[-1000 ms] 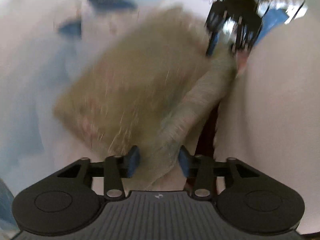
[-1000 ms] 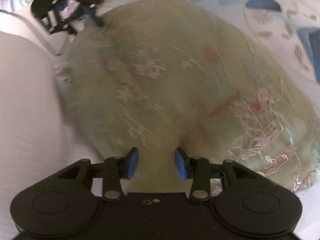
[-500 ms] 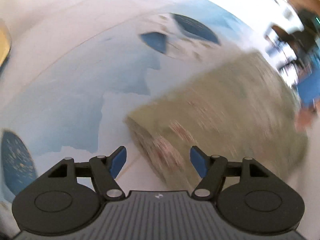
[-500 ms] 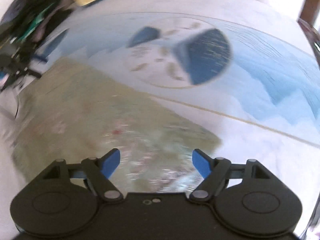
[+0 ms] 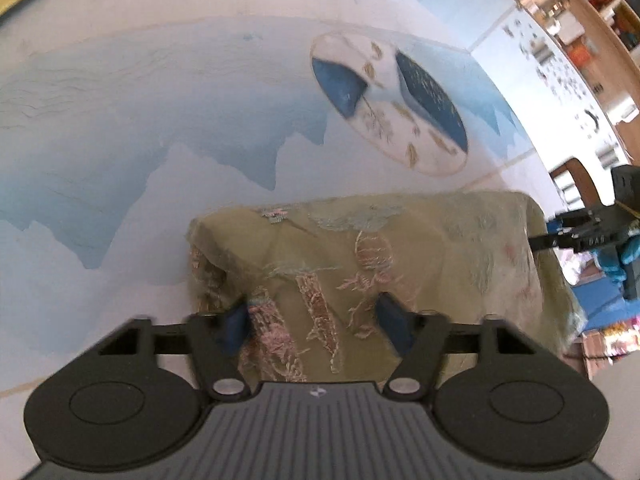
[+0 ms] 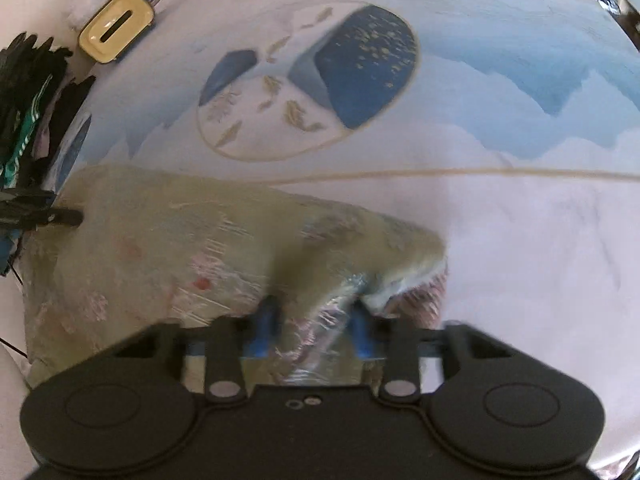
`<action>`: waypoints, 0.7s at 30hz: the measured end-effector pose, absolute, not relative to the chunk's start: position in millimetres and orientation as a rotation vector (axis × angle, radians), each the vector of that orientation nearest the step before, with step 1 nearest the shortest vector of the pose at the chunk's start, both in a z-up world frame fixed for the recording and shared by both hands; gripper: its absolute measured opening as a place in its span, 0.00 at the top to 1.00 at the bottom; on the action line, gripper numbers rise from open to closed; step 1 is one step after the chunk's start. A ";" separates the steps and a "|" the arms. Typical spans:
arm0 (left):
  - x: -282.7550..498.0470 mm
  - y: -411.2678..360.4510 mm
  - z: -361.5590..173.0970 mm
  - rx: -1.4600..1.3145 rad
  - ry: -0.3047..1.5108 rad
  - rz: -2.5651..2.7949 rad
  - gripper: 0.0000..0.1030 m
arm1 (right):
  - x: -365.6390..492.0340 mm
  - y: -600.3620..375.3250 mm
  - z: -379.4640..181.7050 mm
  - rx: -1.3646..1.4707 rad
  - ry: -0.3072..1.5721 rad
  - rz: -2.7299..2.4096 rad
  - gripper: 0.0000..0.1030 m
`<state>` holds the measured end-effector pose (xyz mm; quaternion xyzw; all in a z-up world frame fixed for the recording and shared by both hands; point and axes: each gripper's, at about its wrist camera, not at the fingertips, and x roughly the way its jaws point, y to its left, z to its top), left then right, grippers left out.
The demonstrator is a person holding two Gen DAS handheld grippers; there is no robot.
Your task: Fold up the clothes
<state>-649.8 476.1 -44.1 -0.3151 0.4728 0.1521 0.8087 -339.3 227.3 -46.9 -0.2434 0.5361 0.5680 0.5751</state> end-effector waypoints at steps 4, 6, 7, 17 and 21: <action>-646.4 473.5 -40.2 -0.657 0.951 0.418 0.80 | -332.0 253.0 -39.5 -0.605 1.134 1.334 0.00; -639.4 483.2 -38.0 -0.646 0.908 0.457 0.85 | -323.3 272.5 -34.2 -0.621 1.062 1.330 0.00; -633.5 490.1 -36.2 -0.630 0.888 0.476 0.86 | -319.0 282.3 -31.6 -0.628 1.027 1.328 0.00; -564.9 565.1 -26.9 -0.472 0.749 0.632 0.86 | -252.8 398.3 -28.1 -0.660 0.832 1.338 0.00; -543.2 583.3 -40.4 -0.469 0.777 0.664 0.86 | -239.4 414.9 -41.9 -0.696 0.855 1.360 0.00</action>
